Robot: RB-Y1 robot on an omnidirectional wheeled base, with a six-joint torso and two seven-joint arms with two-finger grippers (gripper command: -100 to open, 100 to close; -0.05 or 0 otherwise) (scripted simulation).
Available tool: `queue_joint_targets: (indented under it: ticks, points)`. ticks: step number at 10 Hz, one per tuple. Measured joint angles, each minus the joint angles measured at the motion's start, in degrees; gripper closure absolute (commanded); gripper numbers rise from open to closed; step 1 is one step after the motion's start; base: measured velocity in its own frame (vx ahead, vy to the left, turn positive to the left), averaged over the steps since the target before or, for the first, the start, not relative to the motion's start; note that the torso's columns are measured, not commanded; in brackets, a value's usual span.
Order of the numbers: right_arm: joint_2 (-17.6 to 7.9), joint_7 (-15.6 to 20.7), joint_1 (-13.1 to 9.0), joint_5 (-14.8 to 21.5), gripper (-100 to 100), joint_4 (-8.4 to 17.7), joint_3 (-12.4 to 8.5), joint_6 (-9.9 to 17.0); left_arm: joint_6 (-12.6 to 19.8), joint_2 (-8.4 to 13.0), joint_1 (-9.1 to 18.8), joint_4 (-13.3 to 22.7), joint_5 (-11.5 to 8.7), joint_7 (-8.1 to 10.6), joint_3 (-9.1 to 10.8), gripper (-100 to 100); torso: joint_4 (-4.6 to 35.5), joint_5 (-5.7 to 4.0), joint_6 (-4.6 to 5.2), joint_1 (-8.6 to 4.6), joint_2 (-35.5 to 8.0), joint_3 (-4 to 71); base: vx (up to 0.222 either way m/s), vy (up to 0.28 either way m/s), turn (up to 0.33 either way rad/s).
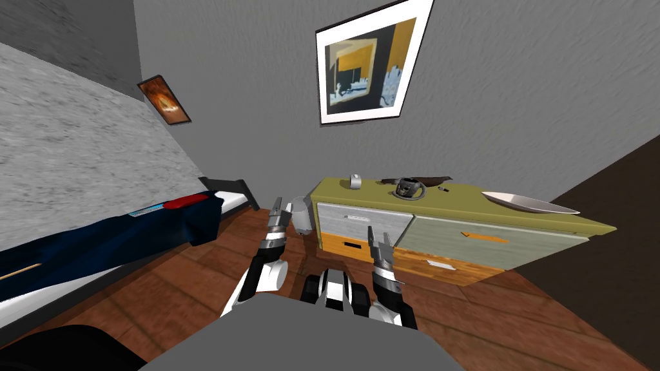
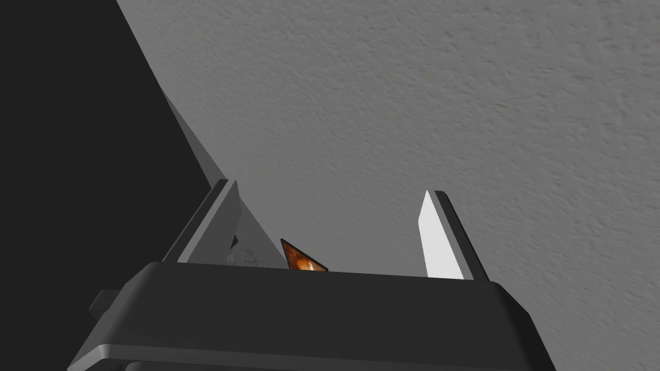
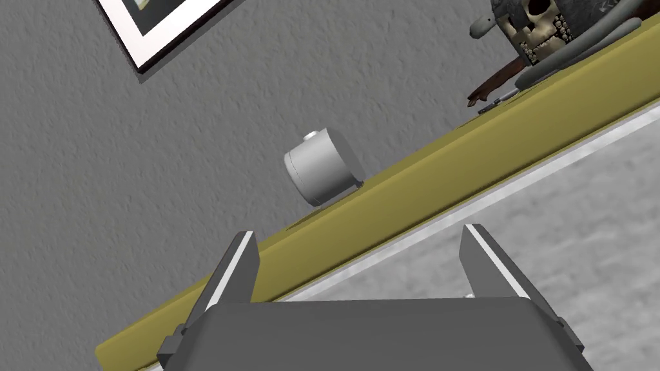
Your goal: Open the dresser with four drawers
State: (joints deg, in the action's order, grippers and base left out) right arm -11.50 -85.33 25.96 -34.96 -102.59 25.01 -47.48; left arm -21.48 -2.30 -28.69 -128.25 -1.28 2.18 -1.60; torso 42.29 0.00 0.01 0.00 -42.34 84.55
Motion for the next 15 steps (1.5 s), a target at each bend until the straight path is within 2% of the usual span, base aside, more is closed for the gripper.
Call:
queue_joint_targets:
  ticks: [15]
  points:
    - [-1.1,-22.8,-2.8,-11.3,-100,8.8,6.2,-3.4,0.0,0.0,0.0,0.0,0.0,0.0,0.0,0,0.0,0.0,0.0,0.01,0.1,0.0,0.053,0.028,0.028]
